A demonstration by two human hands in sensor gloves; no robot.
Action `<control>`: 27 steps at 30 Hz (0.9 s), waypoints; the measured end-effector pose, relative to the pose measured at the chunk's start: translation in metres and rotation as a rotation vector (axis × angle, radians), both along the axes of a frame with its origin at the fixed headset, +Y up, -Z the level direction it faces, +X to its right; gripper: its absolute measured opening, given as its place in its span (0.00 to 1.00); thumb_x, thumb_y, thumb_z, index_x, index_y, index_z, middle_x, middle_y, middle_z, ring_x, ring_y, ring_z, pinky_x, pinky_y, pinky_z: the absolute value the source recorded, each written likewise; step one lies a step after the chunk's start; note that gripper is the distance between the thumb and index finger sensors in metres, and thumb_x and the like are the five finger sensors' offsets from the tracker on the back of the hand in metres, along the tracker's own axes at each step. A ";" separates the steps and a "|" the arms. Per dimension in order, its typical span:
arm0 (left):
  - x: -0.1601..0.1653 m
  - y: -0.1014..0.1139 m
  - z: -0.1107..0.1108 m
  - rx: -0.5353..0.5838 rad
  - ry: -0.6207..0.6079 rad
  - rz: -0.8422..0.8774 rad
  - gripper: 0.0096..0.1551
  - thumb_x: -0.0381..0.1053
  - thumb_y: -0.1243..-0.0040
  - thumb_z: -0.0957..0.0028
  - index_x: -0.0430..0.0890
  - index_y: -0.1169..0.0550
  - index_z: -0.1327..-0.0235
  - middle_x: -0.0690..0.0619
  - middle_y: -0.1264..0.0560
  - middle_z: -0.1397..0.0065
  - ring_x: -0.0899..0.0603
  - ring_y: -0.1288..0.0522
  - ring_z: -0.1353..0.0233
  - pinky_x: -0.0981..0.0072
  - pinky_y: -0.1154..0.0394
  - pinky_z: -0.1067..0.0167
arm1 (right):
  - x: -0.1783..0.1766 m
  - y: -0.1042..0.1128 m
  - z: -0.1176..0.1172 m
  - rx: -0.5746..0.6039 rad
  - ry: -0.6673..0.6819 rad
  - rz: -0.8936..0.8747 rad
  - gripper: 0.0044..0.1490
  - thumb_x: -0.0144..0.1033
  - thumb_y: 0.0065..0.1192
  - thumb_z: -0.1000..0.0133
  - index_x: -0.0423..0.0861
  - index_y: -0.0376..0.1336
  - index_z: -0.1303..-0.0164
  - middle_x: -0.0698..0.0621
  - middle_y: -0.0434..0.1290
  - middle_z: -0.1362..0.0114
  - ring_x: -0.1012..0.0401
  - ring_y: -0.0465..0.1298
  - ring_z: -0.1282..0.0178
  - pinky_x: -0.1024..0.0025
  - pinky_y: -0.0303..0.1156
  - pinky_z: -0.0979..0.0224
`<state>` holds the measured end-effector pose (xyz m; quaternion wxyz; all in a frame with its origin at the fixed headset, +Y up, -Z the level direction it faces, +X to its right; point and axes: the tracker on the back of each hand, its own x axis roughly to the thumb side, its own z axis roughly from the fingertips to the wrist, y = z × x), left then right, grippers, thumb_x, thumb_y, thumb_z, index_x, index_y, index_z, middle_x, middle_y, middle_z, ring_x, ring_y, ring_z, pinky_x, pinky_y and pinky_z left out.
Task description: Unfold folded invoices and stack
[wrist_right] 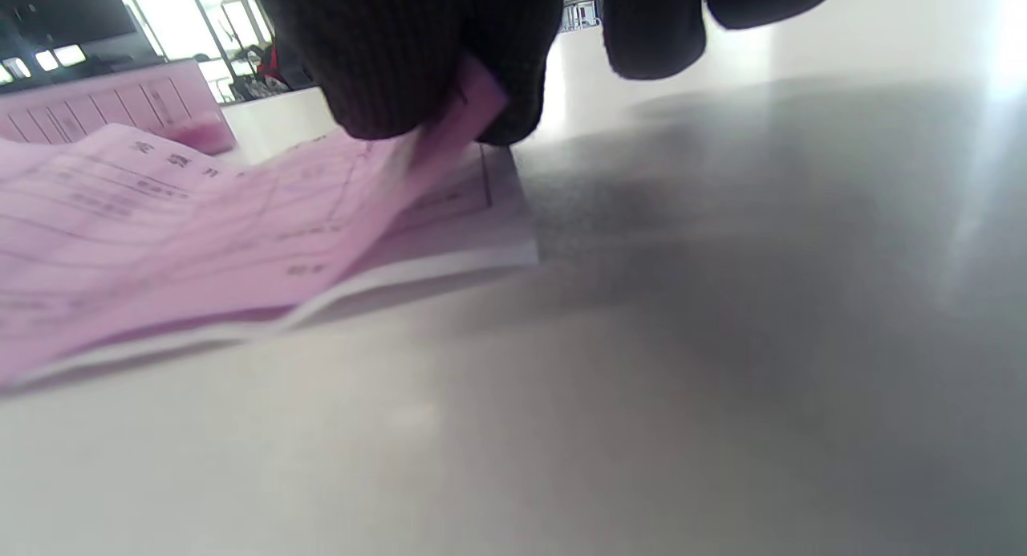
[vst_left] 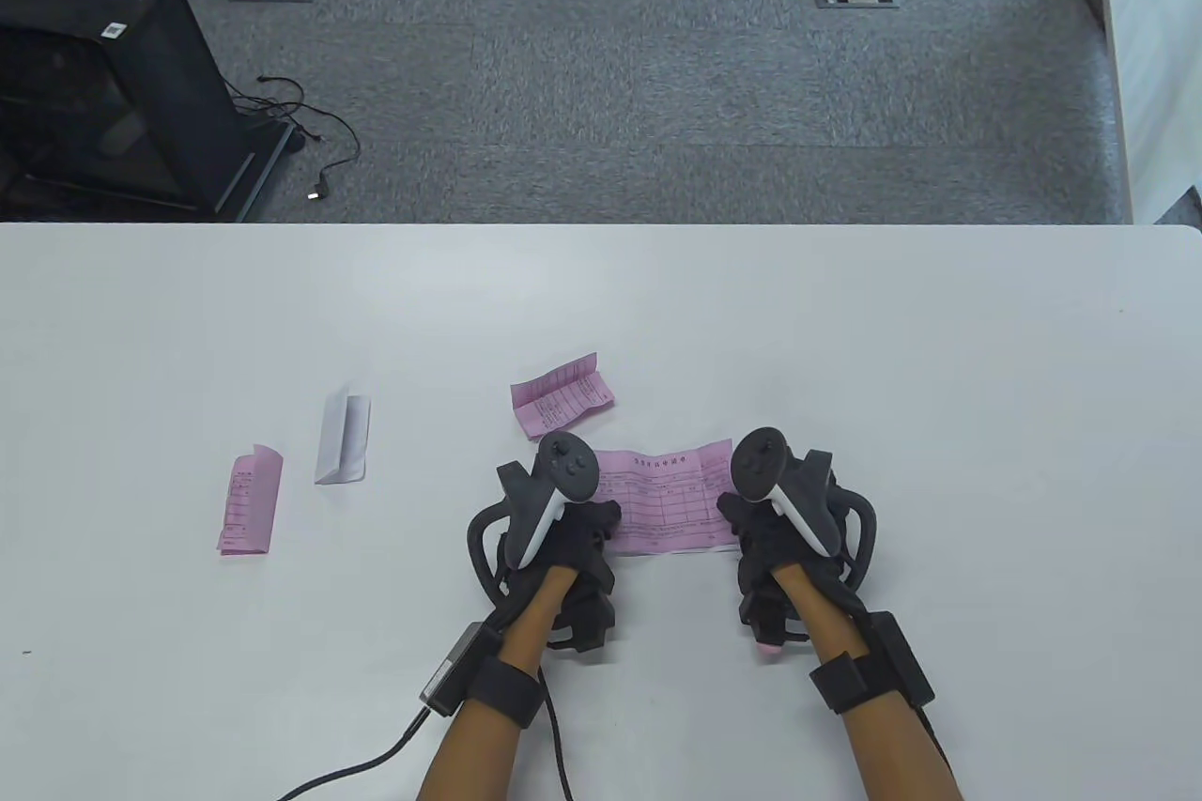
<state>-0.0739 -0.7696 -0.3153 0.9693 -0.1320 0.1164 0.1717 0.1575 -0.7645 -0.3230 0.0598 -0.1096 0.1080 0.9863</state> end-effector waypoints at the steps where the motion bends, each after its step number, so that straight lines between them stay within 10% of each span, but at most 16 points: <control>1: 0.001 -0.002 -0.001 0.003 -0.004 -0.035 0.44 0.55 0.26 0.54 0.46 0.31 0.25 0.50 0.14 0.53 0.46 0.20 0.52 0.62 0.22 0.55 | -0.001 -0.002 -0.001 -0.001 0.003 0.031 0.19 0.52 0.62 0.49 0.53 0.70 0.54 0.36 0.58 0.21 0.32 0.52 0.22 0.32 0.51 0.26; 18: -0.005 0.000 -0.002 -0.024 0.004 -0.176 0.53 0.63 0.27 0.58 0.49 0.36 0.21 0.50 0.17 0.48 0.43 0.22 0.46 0.59 0.24 0.49 | 0.014 -0.009 -0.001 -0.079 -0.015 0.046 0.36 0.61 0.60 0.52 0.52 0.61 0.40 0.35 0.53 0.19 0.32 0.50 0.21 0.31 0.51 0.26; 27: -0.039 0.053 -0.034 0.190 0.145 -0.140 0.45 0.61 0.35 0.48 0.53 0.39 0.19 0.43 0.30 0.22 0.33 0.34 0.25 0.43 0.34 0.29 | 0.055 0.016 0.033 -0.019 0.027 -0.152 0.42 0.62 0.58 0.52 0.52 0.56 0.31 0.34 0.51 0.19 0.32 0.49 0.21 0.30 0.50 0.26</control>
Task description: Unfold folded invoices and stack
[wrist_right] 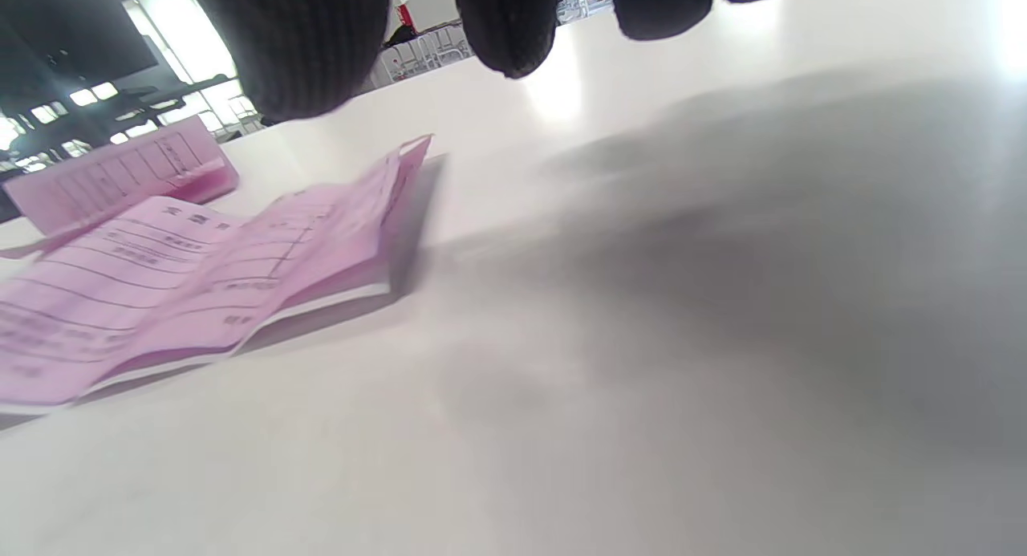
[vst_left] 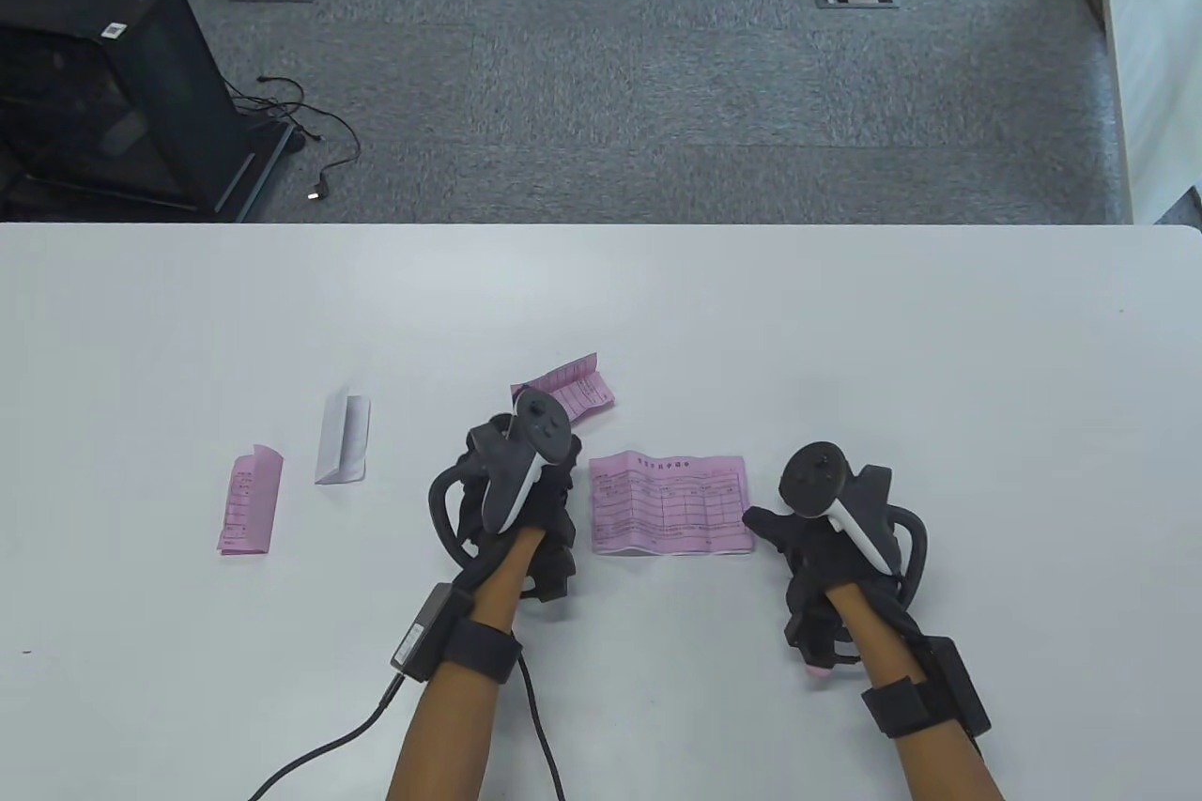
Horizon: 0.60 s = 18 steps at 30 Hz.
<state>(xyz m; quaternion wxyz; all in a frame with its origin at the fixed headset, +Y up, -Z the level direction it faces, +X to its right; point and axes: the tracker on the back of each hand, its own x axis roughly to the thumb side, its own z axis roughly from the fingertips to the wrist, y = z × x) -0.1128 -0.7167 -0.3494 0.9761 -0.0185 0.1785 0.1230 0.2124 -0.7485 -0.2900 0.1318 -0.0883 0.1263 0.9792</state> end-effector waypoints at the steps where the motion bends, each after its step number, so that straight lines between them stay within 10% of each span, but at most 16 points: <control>1: -0.002 0.001 -0.006 -0.013 -0.011 -0.008 0.46 0.61 0.35 0.48 0.55 0.42 0.18 0.43 0.35 0.18 0.32 0.38 0.21 0.40 0.37 0.26 | 0.004 0.001 0.004 -0.002 0.008 -0.007 0.42 0.62 0.57 0.51 0.52 0.56 0.31 0.34 0.51 0.19 0.32 0.49 0.21 0.30 0.50 0.26; 9: -0.005 -0.026 -0.059 -0.155 -0.084 -0.122 0.55 0.64 0.36 0.49 0.57 0.54 0.17 0.47 0.50 0.09 0.28 0.51 0.15 0.32 0.46 0.22 | 0.027 -0.003 0.043 0.030 0.065 -0.104 0.42 0.62 0.57 0.51 0.51 0.56 0.30 0.33 0.51 0.19 0.31 0.49 0.21 0.30 0.50 0.26; 14: -0.007 -0.044 -0.073 -0.183 -0.096 -0.102 0.41 0.61 0.35 0.49 0.60 0.36 0.20 0.48 0.37 0.13 0.29 0.43 0.17 0.31 0.44 0.24 | 0.021 -0.003 0.042 0.043 0.089 -0.108 0.42 0.61 0.56 0.51 0.51 0.56 0.30 0.34 0.51 0.18 0.31 0.48 0.20 0.30 0.50 0.26; 18: -0.011 -0.047 -0.071 -0.053 -0.062 -0.176 0.22 0.55 0.34 0.48 0.57 0.19 0.41 0.50 0.17 0.34 0.39 0.24 0.31 0.41 0.31 0.31 | 0.018 -0.003 0.042 0.045 0.103 -0.108 0.42 0.61 0.56 0.50 0.51 0.56 0.30 0.34 0.51 0.19 0.32 0.48 0.20 0.30 0.50 0.26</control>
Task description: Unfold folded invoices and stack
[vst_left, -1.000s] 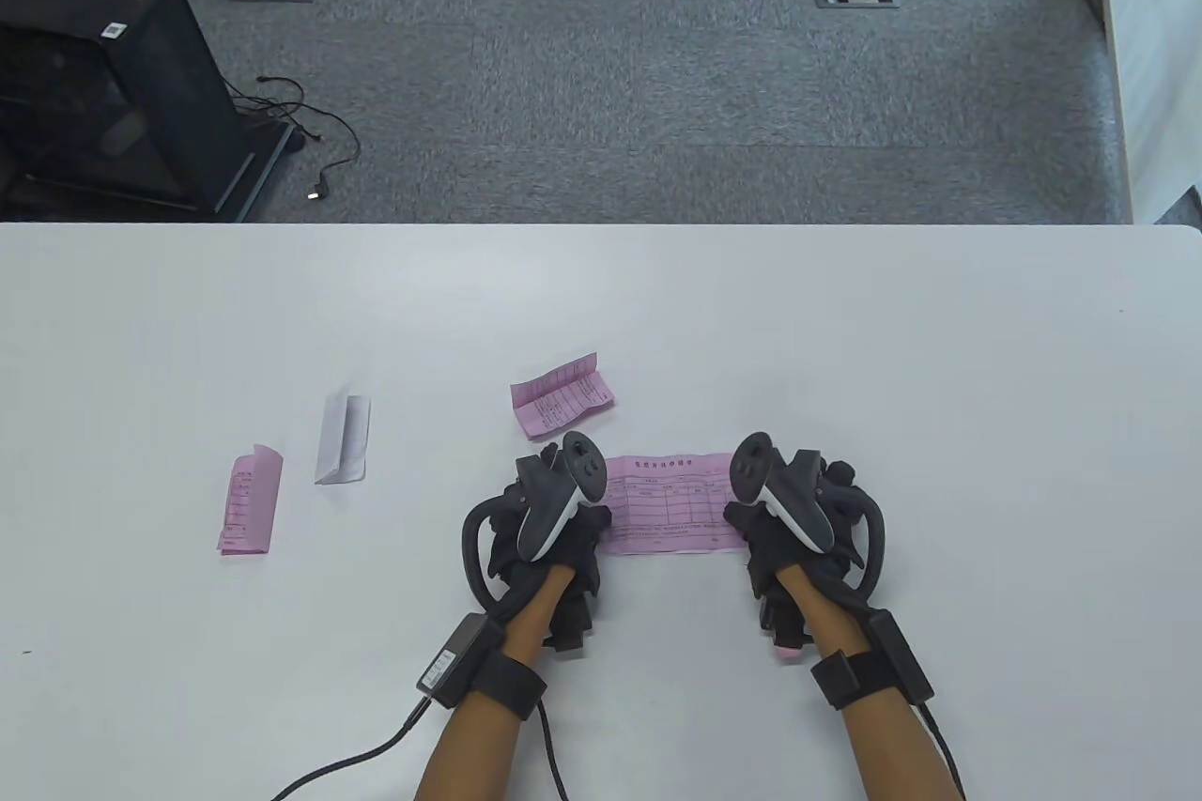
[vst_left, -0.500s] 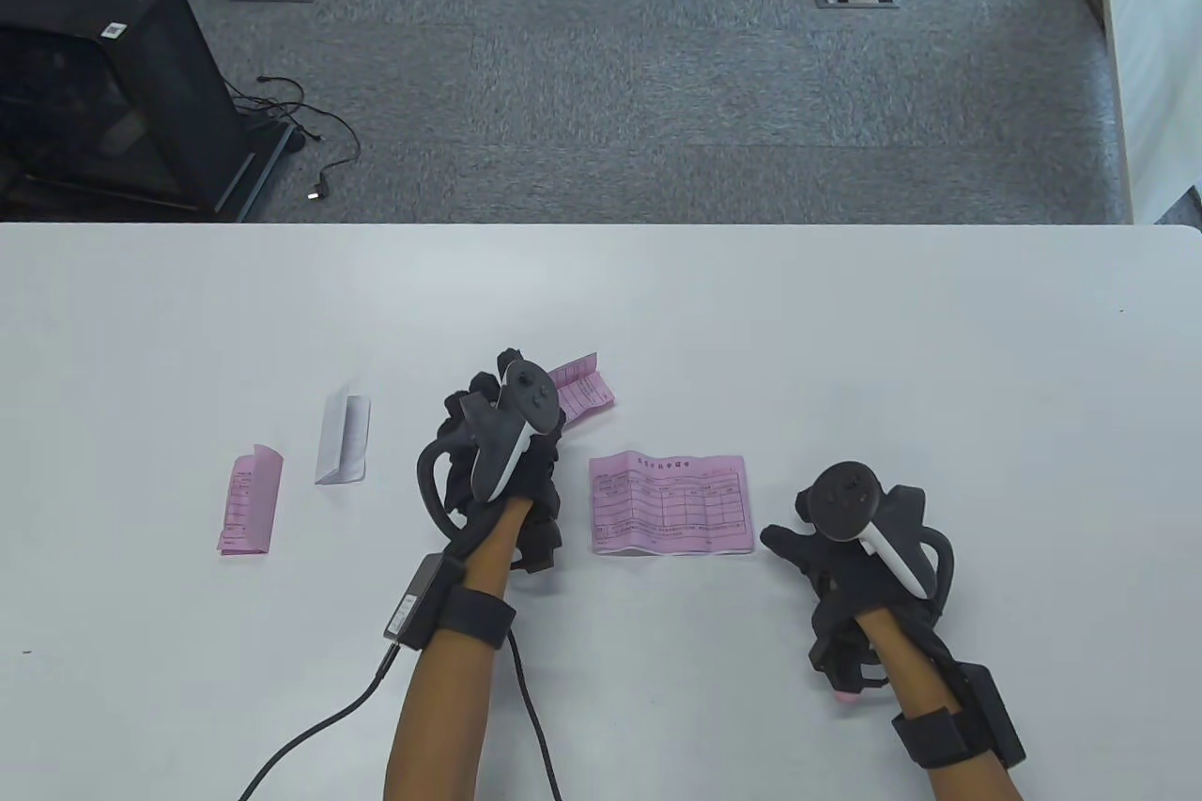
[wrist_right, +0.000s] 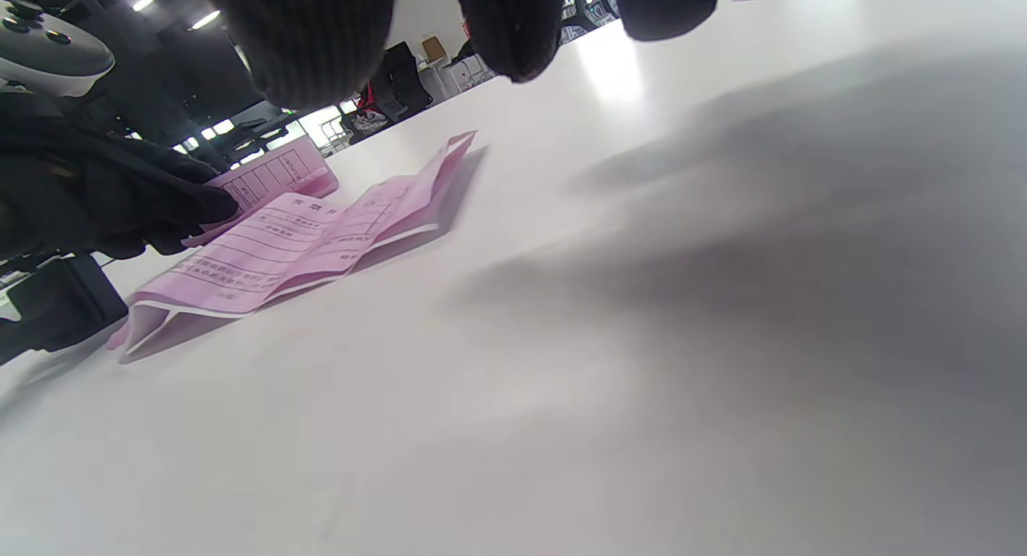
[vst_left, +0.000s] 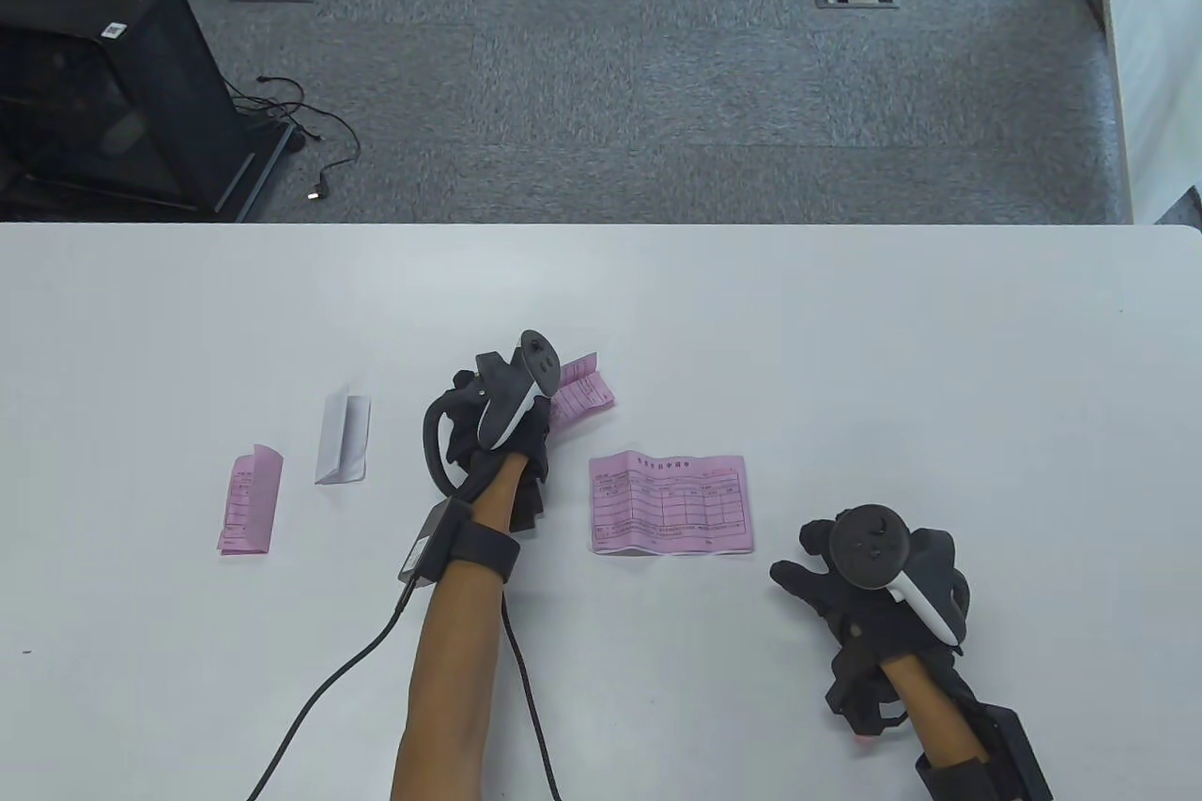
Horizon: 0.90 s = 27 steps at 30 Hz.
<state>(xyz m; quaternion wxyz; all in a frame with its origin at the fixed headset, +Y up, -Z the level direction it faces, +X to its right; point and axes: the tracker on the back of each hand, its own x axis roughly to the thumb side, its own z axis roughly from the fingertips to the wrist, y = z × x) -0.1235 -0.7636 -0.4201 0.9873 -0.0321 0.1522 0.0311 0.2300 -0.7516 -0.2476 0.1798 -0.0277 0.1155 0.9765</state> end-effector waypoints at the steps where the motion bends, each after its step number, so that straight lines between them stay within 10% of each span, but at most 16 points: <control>1: 0.000 0.003 0.002 0.033 -0.014 -0.018 0.21 0.55 0.33 0.49 0.56 0.18 0.42 0.51 0.15 0.40 0.41 0.21 0.36 0.44 0.28 0.34 | 0.000 0.000 0.000 0.001 0.001 -0.005 0.41 0.61 0.56 0.50 0.51 0.56 0.30 0.34 0.51 0.19 0.31 0.49 0.20 0.30 0.50 0.26; 19: -0.053 0.086 0.142 0.458 -0.270 0.600 0.21 0.54 0.33 0.50 0.53 0.17 0.45 0.53 0.11 0.50 0.46 0.16 0.45 0.50 0.21 0.44 | -0.015 0.021 0.007 0.123 0.061 -0.241 0.46 0.61 0.56 0.50 0.53 0.51 0.24 0.35 0.53 0.19 0.33 0.52 0.21 0.31 0.52 0.27; 27: -0.023 0.065 0.196 0.357 -0.352 0.979 0.21 0.54 0.33 0.50 0.53 0.17 0.44 0.53 0.11 0.49 0.45 0.17 0.44 0.49 0.22 0.44 | -0.039 0.022 0.017 0.024 0.175 -0.580 0.57 0.63 0.56 0.51 0.50 0.40 0.18 0.34 0.50 0.18 0.32 0.49 0.20 0.30 0.50 0.26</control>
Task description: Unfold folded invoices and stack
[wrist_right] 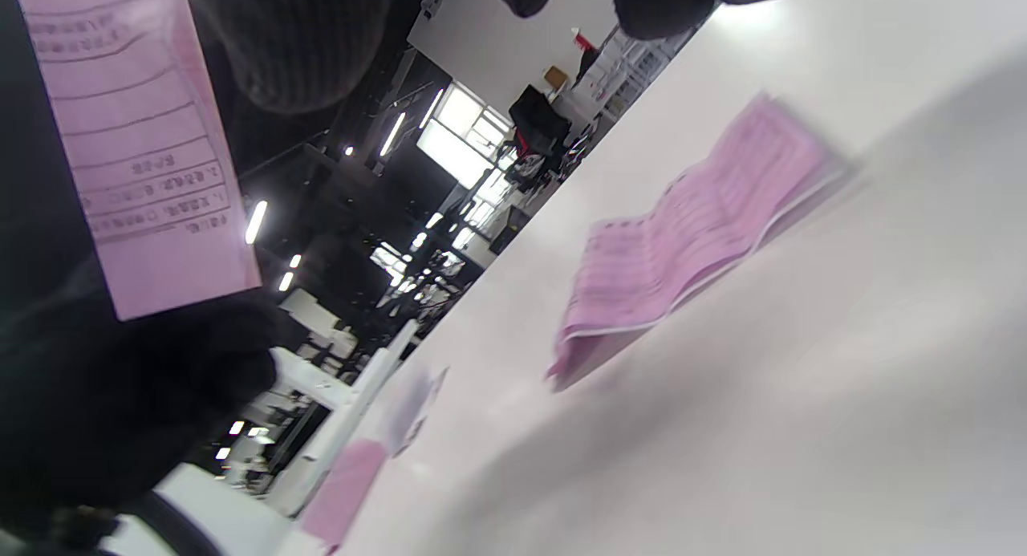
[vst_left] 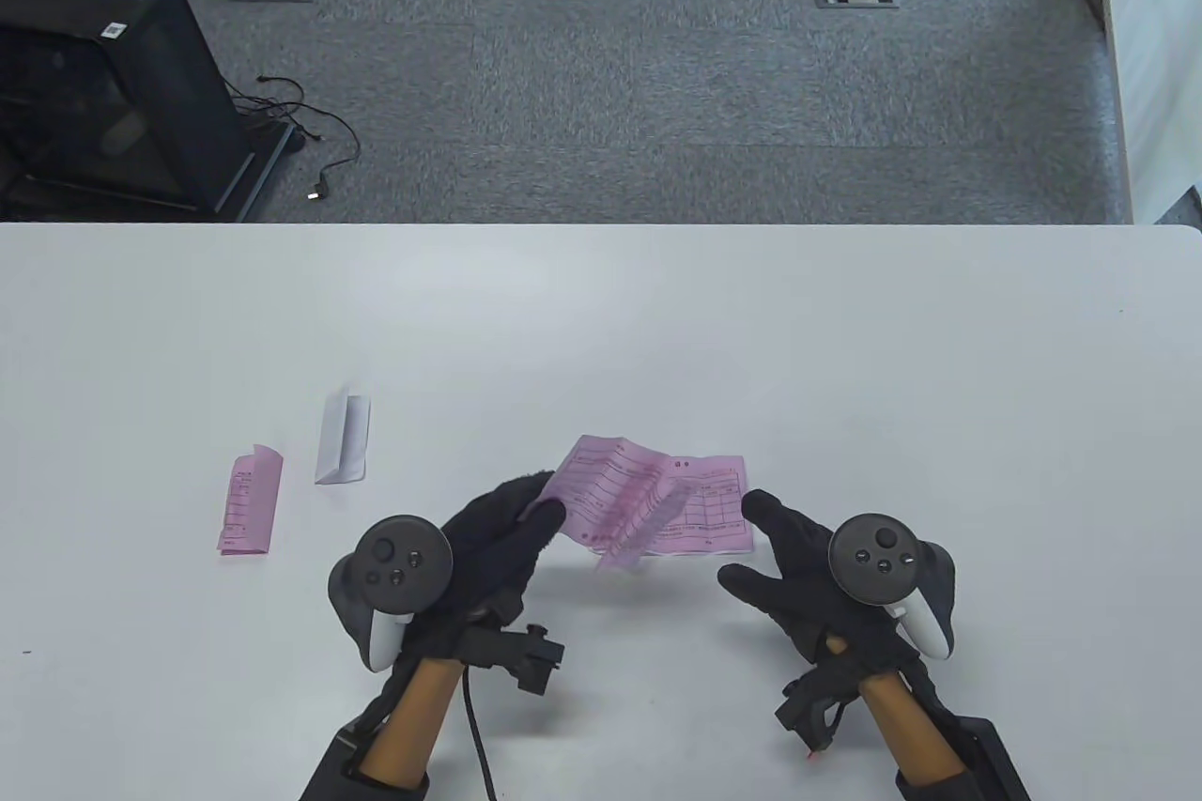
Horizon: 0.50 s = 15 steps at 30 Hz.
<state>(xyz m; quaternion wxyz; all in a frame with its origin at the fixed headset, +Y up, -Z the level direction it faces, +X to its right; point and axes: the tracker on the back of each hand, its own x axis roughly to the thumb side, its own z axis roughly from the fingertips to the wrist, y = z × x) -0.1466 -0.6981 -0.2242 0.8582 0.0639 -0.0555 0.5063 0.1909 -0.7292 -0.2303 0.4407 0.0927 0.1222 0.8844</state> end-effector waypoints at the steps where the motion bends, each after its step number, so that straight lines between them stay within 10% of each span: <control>1: 0.005 -0.007 0.002 -0.021 -0.019 0.027 0.21 0.54 0.33 0.50 0.53 0.17 0.44 0.53 0.11 0.49 0.45 0.17 0.44 0.49 0.22 0.44 | -0.002 -0.002 0.001 -0.021 0.020 -0.044 0.59 0.63 0.57 0.51 0.49 0.38 0.17 0.34 0.49 0.18 0.32 0.48 0.20 0.30 0.50 0.26; 7: 0.023 -0.046 0.011 -0.114 -0.054 0.119 0.21 0.54 0.32 0.49 0.52 0.17 0.44 0.52 0.11 0.49 0.44 0.17 0.45 0.49 0.22 0.45 | -0.016 -0.012 0.006 -0.100 0.164 -0.223 0.63 0.65 0.57 0.53 0.45 0.37 0.17 0.33 0.48 0.18 0.32 0.48 0.20 0.29 0.49 0.27; 15: 0.031 -0.061 0.019 -0.145 -0.069 0.057 0.21 0.54 0.32 0.49 0.51 0.17 0.44 0.52 0.11 0.48 0.44 0.16 0.44 0.49 0.22 0.45 | -0.022 -0.030 0.005 -0.155 -0.021 -0.393 0.47 0.57 0.60 0.50 0.47 0.50 0.26 0.38 0.59 0.23 0.36 0.57 0.23 0.34 0.54 0.27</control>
